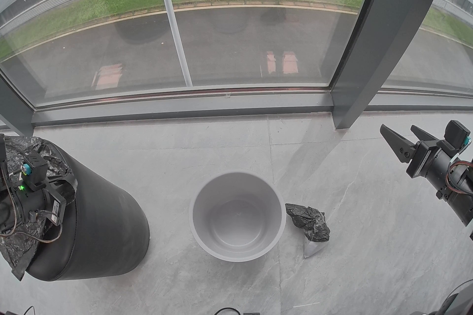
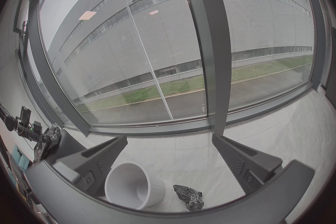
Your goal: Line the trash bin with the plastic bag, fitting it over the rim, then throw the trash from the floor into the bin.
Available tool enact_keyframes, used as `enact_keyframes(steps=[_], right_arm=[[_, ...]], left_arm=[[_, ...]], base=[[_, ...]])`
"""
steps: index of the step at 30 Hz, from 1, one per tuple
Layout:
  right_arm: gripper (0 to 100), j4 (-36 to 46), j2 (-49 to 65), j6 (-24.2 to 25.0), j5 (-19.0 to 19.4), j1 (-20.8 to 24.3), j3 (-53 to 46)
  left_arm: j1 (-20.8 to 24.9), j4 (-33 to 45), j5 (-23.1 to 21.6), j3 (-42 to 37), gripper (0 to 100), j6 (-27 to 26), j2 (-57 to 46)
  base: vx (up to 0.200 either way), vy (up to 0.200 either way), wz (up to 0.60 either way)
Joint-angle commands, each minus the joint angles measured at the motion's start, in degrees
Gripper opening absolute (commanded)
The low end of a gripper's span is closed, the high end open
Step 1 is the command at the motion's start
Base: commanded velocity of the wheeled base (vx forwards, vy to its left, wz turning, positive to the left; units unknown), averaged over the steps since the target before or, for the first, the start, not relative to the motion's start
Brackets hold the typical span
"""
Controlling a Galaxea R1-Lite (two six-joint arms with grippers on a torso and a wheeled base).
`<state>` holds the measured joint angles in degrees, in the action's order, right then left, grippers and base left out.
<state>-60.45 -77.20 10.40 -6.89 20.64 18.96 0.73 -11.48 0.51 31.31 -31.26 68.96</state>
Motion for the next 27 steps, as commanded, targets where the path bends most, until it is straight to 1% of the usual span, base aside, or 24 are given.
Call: enact_keyframes(steps=[1,2,3,4,5,6,7,8,9,10,11,12,13,14,16,17,18,19,20,21,22,24,27], right_arm=[[100,0.0,0.3,-0.2,-0.1,0.0,-0.1],[100,0.0,0.5,-0.4,-0.1,-0.1,-0.3],[100,0.0,0.5,-0.4,-0.1,-0.1,-0.4],[100,0.0,0.5,-0.5,-0.1,-0.1,-0.9],[100,0.0,0.4,-0.5,-0.1,-0.1,-1.2],[100,0.0,0.4,-0.6,-0.1,-0.1,-1.3],[100,0.0,0.1,-0.6,0.0,-0.1,-1.7],[100,0.0,0.1,-0.6,0.0,-0.1,-1.7],[100,0.0,0.1,-0.6,0.0,-0.1,-1.6],[100,0.0,0.2,-0.6,0.0,-0.1,-1.7],[100,0.0,0.2,-0.6,0.0,-0.1,-1.7],[100,-0.1,0.2,-0.6,0.0,0.1,-1.8],[100,-0.2,0.2,-0.6,-0.1,0.4,-1.8],[100,-0.5,0.4,-0.6,-0.1,1.4,-2.3],[100,-1.5,0.5,-0.6,-0.1,4.2,-3.0],[100,-2.1,0.4,-0.6,-0.1,5.2,-3.5],[100,-2.7,0.2,-0.6,-0.1,6.0,-3.9],[100,-2.9,0.1,-0.6,-0.1,6.4,-4.2],[100,-3.0,0.0,-0.6,-0.1,6.7,-4.3],[100,-3.2,-0.2,-0.6,-0.2,7.7,-4.2],[100,-3.2,-0.5,-0.6,-0.2,8.3,-4.4],[100,-3.3,-1.3,-0.6,-0.6,9.2,-4.5],[100,-3.4,-1.7,-0.5,-1.4,9.5,-4.3]], left_arm=[[0.4,0.0,-5.2,0.1,0,3.7,-1.4],[0.6,-0.1,-9.9,0.4,0,5.6,-1.5],[0.6,-0.1,-10.6,0.5,0,5.8,-1.5],[0.6,-0.7,-14.0,1.0,0,7.1,-1.7],[0.6,-1.6,-16.0,0.9,0,8.5,-1.9],[0.7,-1.9,-16.6,0.9,0,9.0,-2.0],[1.0,-3.7,-20.2,0.8,0,12.9,-2.2],[1.1,-3.9,-20.5,0.8,0,13.2,-2.2],[2.0,-5.4,-23.5,0.9,0,16.8,-1.6],[3.8,-8.1,-27.6,1.6,0,21.4,-0.1],[4.2,-9.1,-28.7,1.7,0,22.7,0.3],[5.8,-13.1,-32.3,2.1,0,27.5,1.9],[6.7,-15.9,-33.4,2.0,0,30.3,2.3],[7.9,-19.2,-33.5,1.6,0,34.2,2.4],[10.5,-25.3,-32.2,1.3,0,42.7,2.7],[11.9,-28.1,-30.5,1.7,0,47.6,2.9],[13.5,-30.5,-28.2,2.1,0,52.6,3.5],[14.8,-32.3,-25.7,2.8,0,56.5,4.0],[15.9,-33.3,-23.9,3.6,0,58.8,4.4],[18.1,-34.9,-18.9,5.8,0,62.9,6.0],[19.3,-35.1,-15.7,7.2,0,64.3,7.2],[21.6,-35.1,-8.7,10.6,0,65.0,10.2],[26.3,-35.2,-1.6,14.8,0,65.0,14.3]], base=[[0.000,0.000,0.00],[0.000,0.000,0.00],[0.000,0.000,0.00],[0.000,0.000,0.00],[0.000,0.000,0.00],[0.000,0.000,0.00],[0.000,0.000,0.00],[0.000,0.000,0.00],[0.000,0.000,0.00],[0.000,0.000,0.00],[0.000,0.000,0.00],[0.000,0.000,0.00],[0.000,0.000,0.00],[0.000,0.000,0.00],[0.000,0.000,0.00],[0.000,0.000,0.00],[0.000,0.000,0.00],[0.000,0.000,0.00],[0.000,0.000,0.00],[0.000,0.000,0.00],[0.000,0.000,0.00],[0.000,0.000,0.00],[0.000,0.000,0.00]])
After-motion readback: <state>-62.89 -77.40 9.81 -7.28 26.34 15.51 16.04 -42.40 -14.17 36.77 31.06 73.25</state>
